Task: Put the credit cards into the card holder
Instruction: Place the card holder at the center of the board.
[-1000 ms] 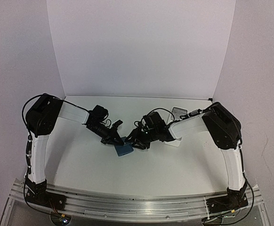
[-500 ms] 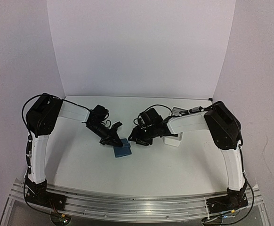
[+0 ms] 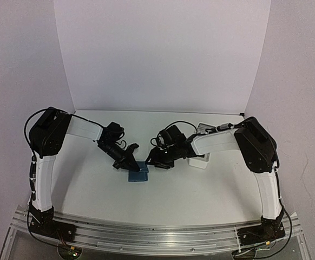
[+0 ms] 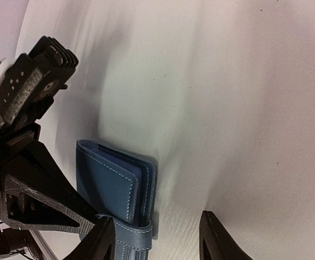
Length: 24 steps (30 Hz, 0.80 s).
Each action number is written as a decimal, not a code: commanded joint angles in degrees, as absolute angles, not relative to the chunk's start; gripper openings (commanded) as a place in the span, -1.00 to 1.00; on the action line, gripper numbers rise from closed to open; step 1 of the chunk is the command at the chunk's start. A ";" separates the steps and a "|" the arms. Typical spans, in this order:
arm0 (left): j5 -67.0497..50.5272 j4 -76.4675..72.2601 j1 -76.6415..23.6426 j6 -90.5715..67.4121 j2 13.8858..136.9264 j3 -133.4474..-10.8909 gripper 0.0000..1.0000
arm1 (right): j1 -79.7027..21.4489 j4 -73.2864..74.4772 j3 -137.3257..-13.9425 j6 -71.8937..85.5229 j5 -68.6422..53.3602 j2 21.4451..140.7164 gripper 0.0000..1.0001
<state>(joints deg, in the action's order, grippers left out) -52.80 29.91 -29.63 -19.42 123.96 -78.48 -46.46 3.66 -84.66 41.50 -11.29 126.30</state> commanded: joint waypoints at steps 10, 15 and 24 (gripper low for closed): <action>-45.09 27.74 -27.95 -17.91 123.62 -73.09 -1.00 | -50.20 2.95 -85.91 39.44 -13.58 127.67 -0.14; -43.89 27.62 -27.95 -16.70 124.45 -73.78 -1.00 | -50.19 2.90 -87.95 39.49 -14.11 130.47 -0.25; -43.23 29.13 -28.04 -16.28 125.70 -73.26 -1.00 | -50.69 3.04 -88.76 41.08 -13.37 132.53 -0.46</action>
